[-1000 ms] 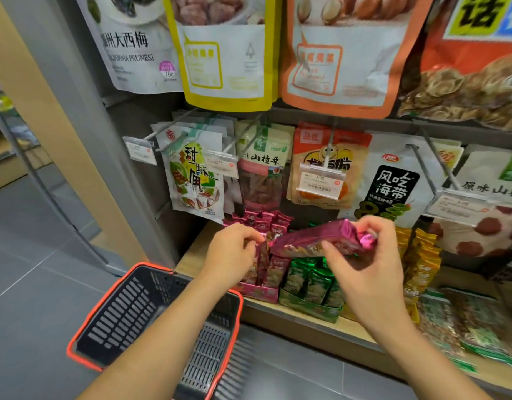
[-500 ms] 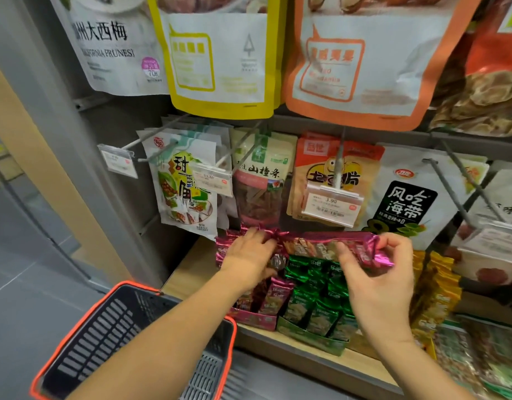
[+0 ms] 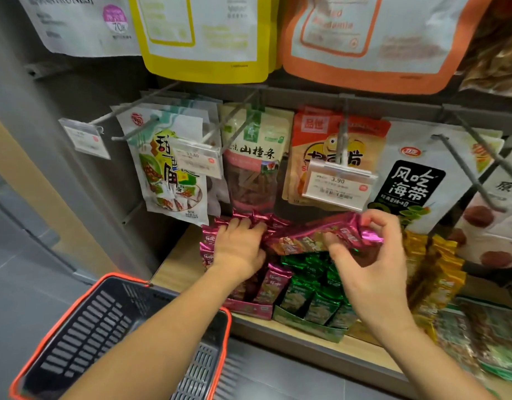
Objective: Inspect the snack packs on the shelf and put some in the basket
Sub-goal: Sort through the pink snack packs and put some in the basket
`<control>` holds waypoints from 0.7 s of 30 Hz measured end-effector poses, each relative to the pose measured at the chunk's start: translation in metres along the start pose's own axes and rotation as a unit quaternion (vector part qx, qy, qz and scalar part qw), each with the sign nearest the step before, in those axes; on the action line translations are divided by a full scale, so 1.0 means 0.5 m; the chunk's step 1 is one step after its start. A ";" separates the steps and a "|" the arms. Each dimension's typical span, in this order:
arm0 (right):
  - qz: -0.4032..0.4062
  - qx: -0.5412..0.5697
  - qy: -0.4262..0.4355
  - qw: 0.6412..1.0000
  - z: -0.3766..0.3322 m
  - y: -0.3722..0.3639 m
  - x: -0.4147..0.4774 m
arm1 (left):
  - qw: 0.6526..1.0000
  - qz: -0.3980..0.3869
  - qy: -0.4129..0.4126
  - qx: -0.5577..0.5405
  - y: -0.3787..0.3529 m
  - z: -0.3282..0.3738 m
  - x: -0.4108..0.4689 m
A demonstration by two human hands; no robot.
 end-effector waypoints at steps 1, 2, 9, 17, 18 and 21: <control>-0.026 -0.016 0.012 0.999 -0.001 -0.010 0.002 | 1.000 -0.014 0.002 -0.013 0.000 -0.006 0.001; -0.051 -0.032 0.019 0.998 0.000 -0.022 0.006 | 0.999 -0.028 0.001 -0.021 0.002 -0.009 0.002; -0.225 -0.246 -0.059 0.941 0.084 -0.122 0.050 | 0.996 -0.078 -0.041 -0.011 0.011 -0.007 0.002; -0.376 -0.476 -0.103 0.788 0.174 -0.169 0.021 | 0.988 -0.110 -0.109 0.003 0.023 -0.006 0.001; -0.396 -0.487 -0.112 0.770 0.179 -0.169 0.019 | 0.987 -0.117 -0.114 0.002 0.024 -0.007 0.001; -0.459 -0.492 -0.141 0.726 0.194 -0.160 0.013 | 0.981 -0.140 -0.136 0.017 0.032 -0.013 0.004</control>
Point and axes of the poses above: each hand's wrist, its own x-axis towards the middle knuckle, its own y-axis out of the back of the hand, z = x × y, the point moved 4 cm from there along x, towards the middle knuckle, and after that the axes turned 10 degrees about x, right-handed, at the moved point
